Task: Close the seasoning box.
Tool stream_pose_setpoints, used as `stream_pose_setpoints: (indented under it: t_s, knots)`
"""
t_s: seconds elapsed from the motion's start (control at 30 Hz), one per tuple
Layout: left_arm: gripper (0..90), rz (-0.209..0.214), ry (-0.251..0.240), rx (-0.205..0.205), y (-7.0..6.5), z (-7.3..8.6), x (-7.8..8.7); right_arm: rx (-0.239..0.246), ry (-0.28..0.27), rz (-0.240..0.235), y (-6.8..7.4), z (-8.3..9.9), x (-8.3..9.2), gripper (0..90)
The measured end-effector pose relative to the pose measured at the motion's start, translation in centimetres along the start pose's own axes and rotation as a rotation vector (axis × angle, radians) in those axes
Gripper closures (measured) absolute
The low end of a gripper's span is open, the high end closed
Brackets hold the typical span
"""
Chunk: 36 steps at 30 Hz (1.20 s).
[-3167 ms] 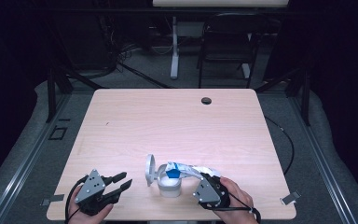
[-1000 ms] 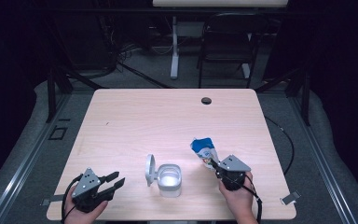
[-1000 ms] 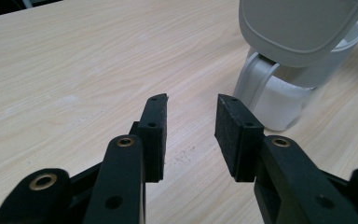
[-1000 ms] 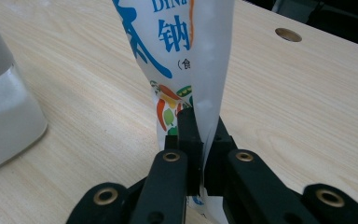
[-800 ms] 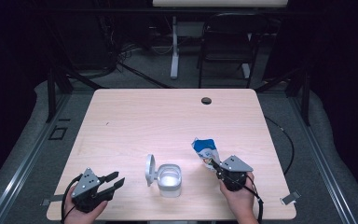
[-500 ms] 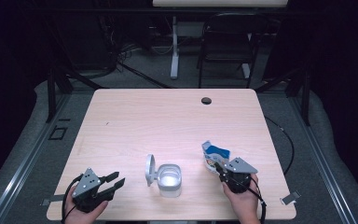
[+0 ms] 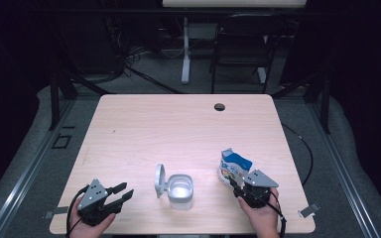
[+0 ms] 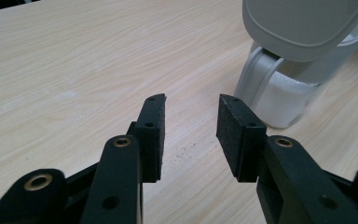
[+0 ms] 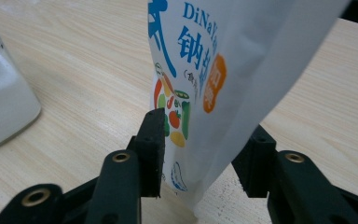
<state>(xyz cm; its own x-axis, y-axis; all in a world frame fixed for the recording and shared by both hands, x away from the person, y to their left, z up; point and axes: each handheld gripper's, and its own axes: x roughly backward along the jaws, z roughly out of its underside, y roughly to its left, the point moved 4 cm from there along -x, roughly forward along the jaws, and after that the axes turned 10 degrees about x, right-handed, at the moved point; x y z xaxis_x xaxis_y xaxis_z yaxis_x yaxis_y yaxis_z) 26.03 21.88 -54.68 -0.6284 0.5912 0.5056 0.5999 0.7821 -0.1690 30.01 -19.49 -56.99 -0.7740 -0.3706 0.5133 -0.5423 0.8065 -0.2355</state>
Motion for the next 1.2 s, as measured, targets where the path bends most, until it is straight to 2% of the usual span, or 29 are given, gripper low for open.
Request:
stream_pose_setpoints:
  t_s: [0.17,0.3,0.5,0.63,0.9,1.1,1.2]
  knots:
    - [58.6,-0.01,-0.005,0.009,0.2,0.0,0.0,-0.007,0.004,0.002,0.0,0.1,0.3,48.4]
    - [57.5,-0.011,-0.008,0.022,0.4,0.0,0.1,-0.01,-0.005,0.01,0.2,0.0,0.4,47.1]
    - [57.6,-0.01,-0.011,0.036,0.6,0.0,0.2,0.023,0.01,0.004,0.4,-0.3,1.8,42.9]
    - [56.6,-0.01,-0.015,0.041,0.7,-0.1,0.2,0.002,-0.009,0.01,0.5,-0.3,2.5,41.2]
    - [55.2,-0.024,-0.021,0.054,0.9,0.0,-0.1,0.013,0.005,0.004,1.2,0.0,3.7,38.6]
    - [55.2,-0.015,-0.031,0.067,0.9,-0.1,0.1,-0.001,-0.004,0.0,1.3,0.0,3.9,37.6]
    - [54.7,-0.01,-0.026,0.058,0.8,0.0,0.1,-0.007,-0.005,0.0,1.6,0.2,4.1,37.4]
